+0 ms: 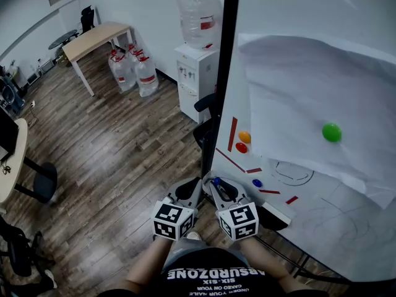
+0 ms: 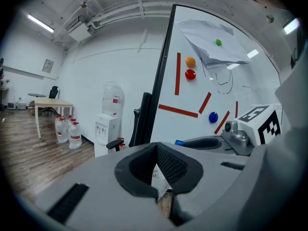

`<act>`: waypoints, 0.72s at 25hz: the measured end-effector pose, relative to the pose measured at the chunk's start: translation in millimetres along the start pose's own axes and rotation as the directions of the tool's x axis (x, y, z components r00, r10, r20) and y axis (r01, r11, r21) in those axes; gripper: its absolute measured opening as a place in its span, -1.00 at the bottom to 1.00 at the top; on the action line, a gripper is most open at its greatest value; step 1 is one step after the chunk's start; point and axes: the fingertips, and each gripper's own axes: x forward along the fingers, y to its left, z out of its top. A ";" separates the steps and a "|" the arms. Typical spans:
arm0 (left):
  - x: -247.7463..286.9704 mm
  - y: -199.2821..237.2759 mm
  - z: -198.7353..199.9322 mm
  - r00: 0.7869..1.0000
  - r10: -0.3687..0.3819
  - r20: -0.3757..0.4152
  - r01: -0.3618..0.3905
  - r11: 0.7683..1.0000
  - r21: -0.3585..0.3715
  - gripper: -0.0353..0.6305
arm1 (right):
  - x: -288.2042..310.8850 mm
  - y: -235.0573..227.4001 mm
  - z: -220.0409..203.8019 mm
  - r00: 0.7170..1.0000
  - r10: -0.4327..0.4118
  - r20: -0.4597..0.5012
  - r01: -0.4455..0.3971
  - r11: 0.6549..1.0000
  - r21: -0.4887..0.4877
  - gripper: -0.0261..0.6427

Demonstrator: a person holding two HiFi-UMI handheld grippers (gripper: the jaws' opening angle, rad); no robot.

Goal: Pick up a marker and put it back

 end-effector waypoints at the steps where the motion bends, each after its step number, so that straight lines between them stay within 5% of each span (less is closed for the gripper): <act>1: 0.3 -0.3 0.0 1.000 -0.001 0.000 0.001 1.000 0.000 -0.87 | 0.0 -0.4 -1.4 1.000 -0.001 -0.002 0.001 1.000 0.002 -0.72; 18: 3.6 -5.4 -4.6 1.000 -0.004 -0.010 0.004 1.000 0.008 -0.87 | -2.2 -1.1 -27.2 0.999 -0.010 -0.042 0.010 1.000 0.008 -0.72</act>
